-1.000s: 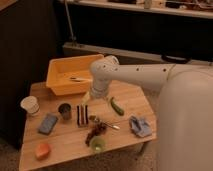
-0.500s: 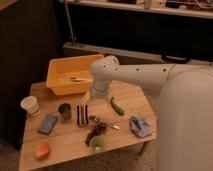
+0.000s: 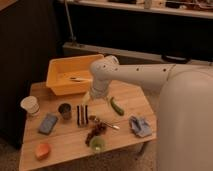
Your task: Place pepper in metal cup
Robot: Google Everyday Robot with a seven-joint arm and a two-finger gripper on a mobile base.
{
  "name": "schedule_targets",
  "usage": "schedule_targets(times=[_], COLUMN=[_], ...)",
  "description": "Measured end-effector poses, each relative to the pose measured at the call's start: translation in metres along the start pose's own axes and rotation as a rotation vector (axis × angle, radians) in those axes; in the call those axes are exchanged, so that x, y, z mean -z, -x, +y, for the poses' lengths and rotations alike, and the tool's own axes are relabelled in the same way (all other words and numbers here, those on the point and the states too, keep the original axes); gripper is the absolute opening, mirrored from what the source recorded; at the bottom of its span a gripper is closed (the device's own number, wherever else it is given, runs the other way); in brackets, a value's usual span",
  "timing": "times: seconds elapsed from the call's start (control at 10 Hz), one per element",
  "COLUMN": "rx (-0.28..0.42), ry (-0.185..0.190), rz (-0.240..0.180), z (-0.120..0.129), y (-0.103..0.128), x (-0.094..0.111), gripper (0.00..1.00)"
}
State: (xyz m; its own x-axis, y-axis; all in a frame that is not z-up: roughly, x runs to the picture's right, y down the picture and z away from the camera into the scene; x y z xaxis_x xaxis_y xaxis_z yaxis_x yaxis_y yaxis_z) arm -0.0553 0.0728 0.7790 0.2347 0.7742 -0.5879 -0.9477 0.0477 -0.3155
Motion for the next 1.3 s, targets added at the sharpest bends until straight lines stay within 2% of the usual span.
schedule_targets(times=[0.5, 0.6, 0.7, 1.1, 1.3], rx=[0.001, 0.000, -0.002, 0.017, 0.026], ry=[-0.003, -0.014, -0.011, 0.062, 0.059], rz=[-0.001, -0.009, -0.018, -0.068, -0.065], z=[-0.001, -0.004, -0.016, -0.095, -0.115], y=[0.000, 0.000, 0.002, 0.025, 0.032], x=[0.000, -0.002, -0.004, -0.026, -0.041], gripper=[0.80, 0.80, 0.80, 0.80, 0.80])
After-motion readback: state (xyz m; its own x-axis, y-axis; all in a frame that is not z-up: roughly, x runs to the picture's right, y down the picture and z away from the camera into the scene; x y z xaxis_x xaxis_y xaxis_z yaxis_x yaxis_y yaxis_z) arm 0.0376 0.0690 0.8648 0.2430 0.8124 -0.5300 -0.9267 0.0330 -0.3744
